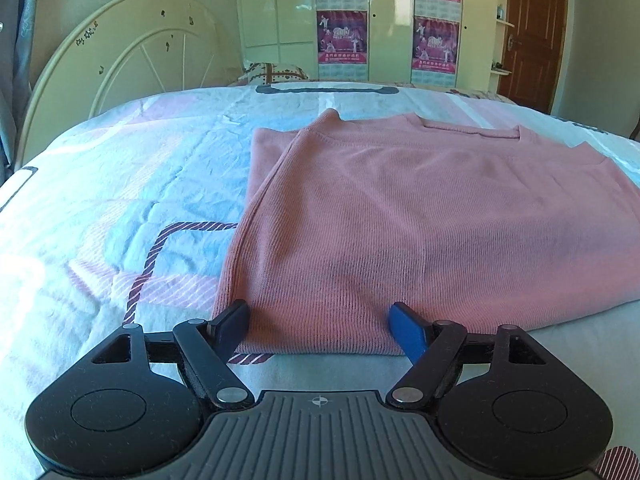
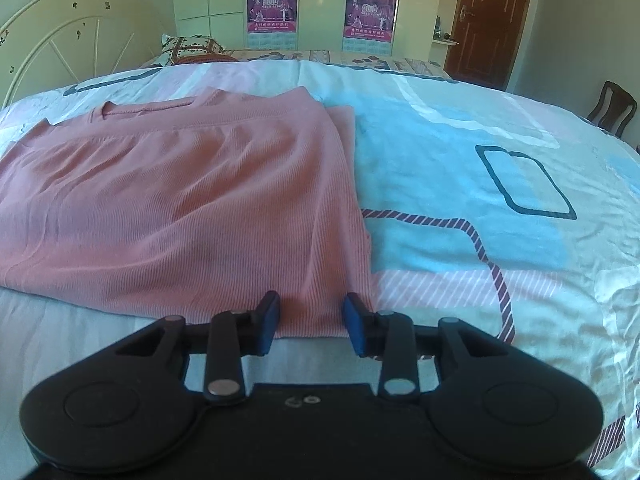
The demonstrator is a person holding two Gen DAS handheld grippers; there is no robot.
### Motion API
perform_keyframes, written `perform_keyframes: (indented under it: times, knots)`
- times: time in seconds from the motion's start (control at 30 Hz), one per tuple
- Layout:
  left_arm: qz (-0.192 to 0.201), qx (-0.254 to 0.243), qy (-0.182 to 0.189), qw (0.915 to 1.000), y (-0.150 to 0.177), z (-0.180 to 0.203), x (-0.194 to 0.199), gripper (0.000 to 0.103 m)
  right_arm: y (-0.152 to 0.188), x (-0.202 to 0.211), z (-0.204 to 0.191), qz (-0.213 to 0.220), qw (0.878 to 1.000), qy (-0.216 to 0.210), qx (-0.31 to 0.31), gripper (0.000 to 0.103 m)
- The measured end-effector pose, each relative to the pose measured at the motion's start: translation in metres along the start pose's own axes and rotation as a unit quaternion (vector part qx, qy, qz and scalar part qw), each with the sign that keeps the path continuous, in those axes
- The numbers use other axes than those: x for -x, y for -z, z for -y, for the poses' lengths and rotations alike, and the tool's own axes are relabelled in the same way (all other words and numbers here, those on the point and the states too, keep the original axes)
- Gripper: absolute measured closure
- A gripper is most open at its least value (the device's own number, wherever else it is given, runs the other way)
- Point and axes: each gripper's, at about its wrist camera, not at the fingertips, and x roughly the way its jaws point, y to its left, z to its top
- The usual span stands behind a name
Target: Fold small clothes
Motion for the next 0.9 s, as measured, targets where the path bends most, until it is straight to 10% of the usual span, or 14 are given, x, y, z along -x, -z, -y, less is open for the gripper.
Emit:
perform_keyframes:
  times: [0.4, 0.57, 0.67, 0.77, 0.9]
  knots:
    - [-0.021, 0.003, 0.006, 0.9998, -0.006, -0.009, -0.002, 0.017, -0.002, 0.0, -0.006, -0.007, 1.0, 0.009, 0.022, 0.067]
    - [0.019, 0.089, -0.017, 0.9957, -0.002, -0.027, 0.044, 0.017, -0.004, 0.024, 0.002, 0.015, 0.999, -0.03, -0.006, 0.063]
    - [0.027, 0.2, 0.054, 0.9779, 0.013, -0.037, 0.06, 0.021, 0.006, 0.042, -0.003, 0.032, 0.997, -0.065, 0.0, 0.066]
    - [0.006, 0.282, 0.093, 0.9549, 0.029, -0.036, 0.047, 0.066, 0.007, 0.05, -0.015, 0.035, 0.992, -0.12, -0.014, 0.099]
    - [-0.007, 0.384, 0.096, 0.9185, 0.047, -0.042, 0.02, 0.067, -0.003, 0.056, -0.038, 0.045, 0.987, -0.151, -0.022, 0.098]
